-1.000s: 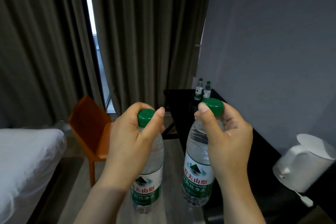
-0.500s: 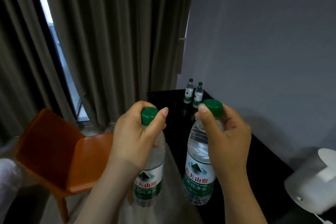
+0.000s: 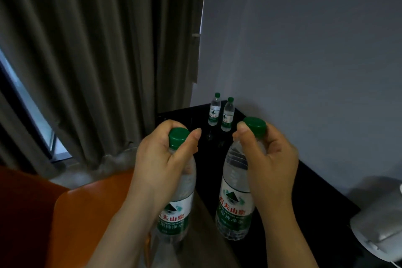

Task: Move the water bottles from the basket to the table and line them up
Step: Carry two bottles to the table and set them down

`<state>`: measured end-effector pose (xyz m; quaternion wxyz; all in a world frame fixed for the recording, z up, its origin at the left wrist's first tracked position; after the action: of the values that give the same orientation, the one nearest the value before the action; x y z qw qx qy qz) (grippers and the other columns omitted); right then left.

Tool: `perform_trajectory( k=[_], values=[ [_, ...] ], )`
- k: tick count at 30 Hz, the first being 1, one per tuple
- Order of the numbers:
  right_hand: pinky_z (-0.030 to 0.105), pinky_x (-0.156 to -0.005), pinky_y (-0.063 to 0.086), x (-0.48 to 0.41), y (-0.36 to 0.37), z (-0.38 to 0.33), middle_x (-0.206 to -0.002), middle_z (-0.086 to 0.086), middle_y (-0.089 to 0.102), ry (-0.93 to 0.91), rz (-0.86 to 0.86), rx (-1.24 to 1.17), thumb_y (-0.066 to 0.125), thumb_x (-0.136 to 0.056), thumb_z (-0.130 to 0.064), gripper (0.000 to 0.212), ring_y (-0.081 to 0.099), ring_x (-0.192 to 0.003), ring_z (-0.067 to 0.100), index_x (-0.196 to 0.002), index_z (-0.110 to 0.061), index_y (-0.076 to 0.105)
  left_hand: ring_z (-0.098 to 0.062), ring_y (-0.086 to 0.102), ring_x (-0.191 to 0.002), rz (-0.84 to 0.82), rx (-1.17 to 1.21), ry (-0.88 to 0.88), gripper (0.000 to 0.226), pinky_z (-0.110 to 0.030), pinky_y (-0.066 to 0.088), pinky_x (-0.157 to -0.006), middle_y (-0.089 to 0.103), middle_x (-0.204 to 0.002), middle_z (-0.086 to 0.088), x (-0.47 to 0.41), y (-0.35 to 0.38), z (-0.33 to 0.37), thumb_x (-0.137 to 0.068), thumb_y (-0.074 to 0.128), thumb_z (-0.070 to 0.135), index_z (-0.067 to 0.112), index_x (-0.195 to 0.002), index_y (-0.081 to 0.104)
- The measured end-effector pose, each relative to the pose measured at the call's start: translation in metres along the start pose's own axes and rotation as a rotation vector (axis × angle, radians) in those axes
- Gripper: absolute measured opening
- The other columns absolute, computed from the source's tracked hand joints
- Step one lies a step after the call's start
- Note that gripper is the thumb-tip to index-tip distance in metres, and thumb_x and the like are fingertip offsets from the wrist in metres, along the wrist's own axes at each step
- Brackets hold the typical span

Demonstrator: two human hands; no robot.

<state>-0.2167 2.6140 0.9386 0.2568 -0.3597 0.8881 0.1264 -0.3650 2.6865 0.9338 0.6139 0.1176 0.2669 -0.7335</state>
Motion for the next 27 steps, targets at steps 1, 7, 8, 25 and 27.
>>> perform_trajectory(
  k=[1, 7, 8, 25, 27],
  values=[
    [0.014, -0.062, 0.051, -0.008, 0.005, 0.007, -0.076, -0.001, 0.071, 0.01, 0.003, -0.006, 0.068, -0.086, -0.028, 0.01, 0.067, -0.07, 0.007, -0.081, -0.021, 0.07, -0.003, 0.062, -0.059, -0.006, 0.005, -0.001, 0.027, -0.018, 0.047, -0.052, 0.068, -0.069, 0.008, -0.01, 0.003, -0.006, -0.082, 0.056, 0.051, 0.026, -0.072, 0.059],
    [0.015, -0.064, 0.052, -0.062, 0.031, 0.053, -0.077, 0.001, 0.071, 0.011, 0.017, -0.035, 0.069, -0.086, -0.027, 0.013, 0.067, -0.071, 0.008, -0.083, -0.015, 0.071, -0.005, 0.062, -0.061, -0.024, 0.0, 0.015, 0.028, -0.017, 0.045, -0.053, 0.067, -0.069, 0.007, -0.07, 0.03, -0.041, -0.082, 0.056, 0.048, 0.022, -0.071, 0.06],
    [0.015, -0.064, 0.052, -0.076, 0.036, 0.061, -0.077, 0.001, 0.071, 0.014, 0.019, -0.046, 0.069, -0.085, -0.028, 0.014, 0.067, -0.071, 0.008, -0.083, -0.014, 0.071, -0.005, 0.062, -0.062, -0.028, -0.002, 0.024, 0.029, -0.018, 0.045, -0.054, 0.067, -0.069, 0.007, -0.084, 0.037, -0.046, -0.082, 0.056, 0.047, 0.021, -0.072, 0.06],
    [0.007, -0.067, 0.048, -0.235, 0.036, 0.176, -0.079, -0.015, 0.072, 0.005, 0.132, -0.01, 0.066, -0.08, -0.034, 0.011, 0.065, -0.075, -0.005, -0.083, -0.025, 0.071, -0.01, 0.066, -0.064, -0.089, 0.074, 0.026, 0.03, -0.024, 0.049, -0.056, 0.07, -0.07, 0.008, -0.252, 0.162, -0.119, -0.084, 0.055, 0.051, 0.025, -0.071, 0.061],
    [0.007, -0.067, 0.047, -0.243, 0.034, 0.189, -0.078, -0.016, 0.071, 0.019, 0.15, 0.012, 0.066, -0.08, -0.033, 0.009, 0.064, -0.075, -0.006, -0.082, -0.025, 0.07, -0.003, 0.067, -0.067, -0.139, 0.083, 0.014, 0.03, -0.015, 0.049, -0.056, 0.071, -0.072, 0.012, -0.264, 0.178, -0.13, -0.084, 0.055, 0.054, 0.027, -0.071, 0.061]
  ],
)
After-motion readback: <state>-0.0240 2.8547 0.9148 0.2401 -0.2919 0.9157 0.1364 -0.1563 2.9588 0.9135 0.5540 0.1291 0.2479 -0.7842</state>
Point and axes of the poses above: each hand's wrist, its own x-axis away from the middle knuckle, its own y-axis out of the palm, z = x × y, the point moved 1 cm from there along -x, towards the middle knuckle
